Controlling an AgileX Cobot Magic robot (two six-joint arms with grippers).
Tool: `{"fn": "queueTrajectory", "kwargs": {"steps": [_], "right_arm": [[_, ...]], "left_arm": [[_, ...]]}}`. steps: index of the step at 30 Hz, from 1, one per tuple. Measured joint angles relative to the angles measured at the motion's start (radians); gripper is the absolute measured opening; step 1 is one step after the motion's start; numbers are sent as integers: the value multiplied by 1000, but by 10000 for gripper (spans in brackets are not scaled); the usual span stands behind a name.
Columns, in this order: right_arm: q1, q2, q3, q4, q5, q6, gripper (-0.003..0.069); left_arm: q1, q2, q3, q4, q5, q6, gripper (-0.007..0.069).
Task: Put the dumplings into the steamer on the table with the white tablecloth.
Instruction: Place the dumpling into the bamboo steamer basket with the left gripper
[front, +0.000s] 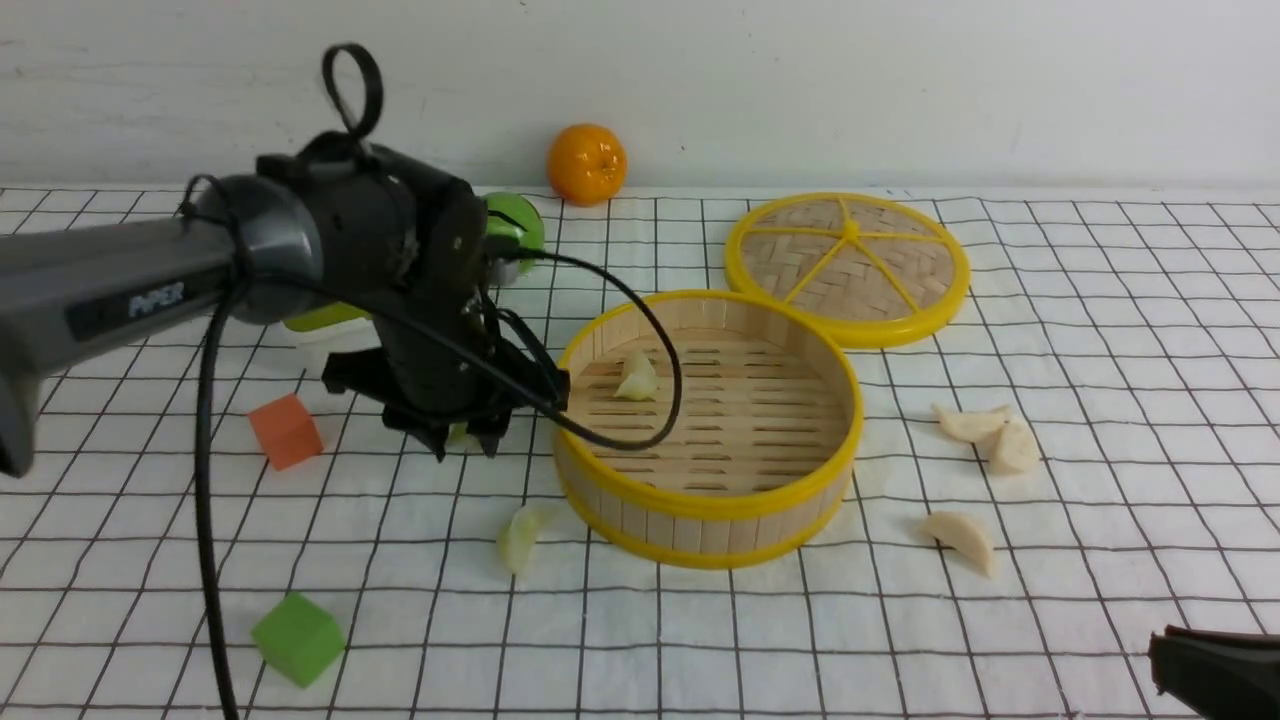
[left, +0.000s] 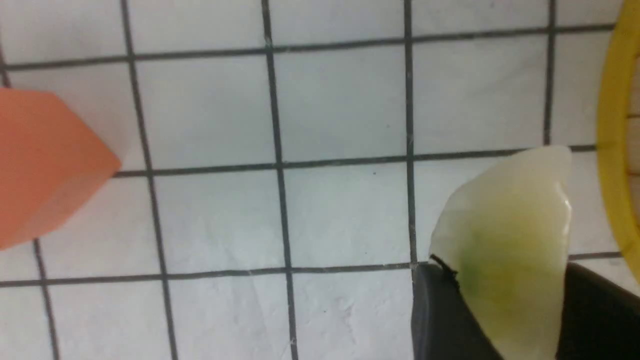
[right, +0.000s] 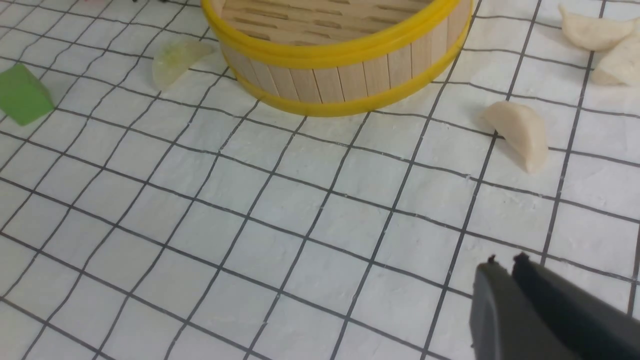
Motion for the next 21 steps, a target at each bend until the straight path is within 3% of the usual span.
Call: {"fn": "queueTrajectory", "kwargs": {"steps": [9, 15, 21], "right_arm": [[0, 0, 0, 0, -11, 0, 38], [0, 0, 0, 0, -12, 0, 41], [0, 0, 0, 0, -12, 0, 48]], "left_arm": [[-69, -42, -137, -130, -3, 83, 267], [-152, 147, -347, -182, -41, 72, 267], [-152, 336, -527, -183, 7, 54, 267]]}}
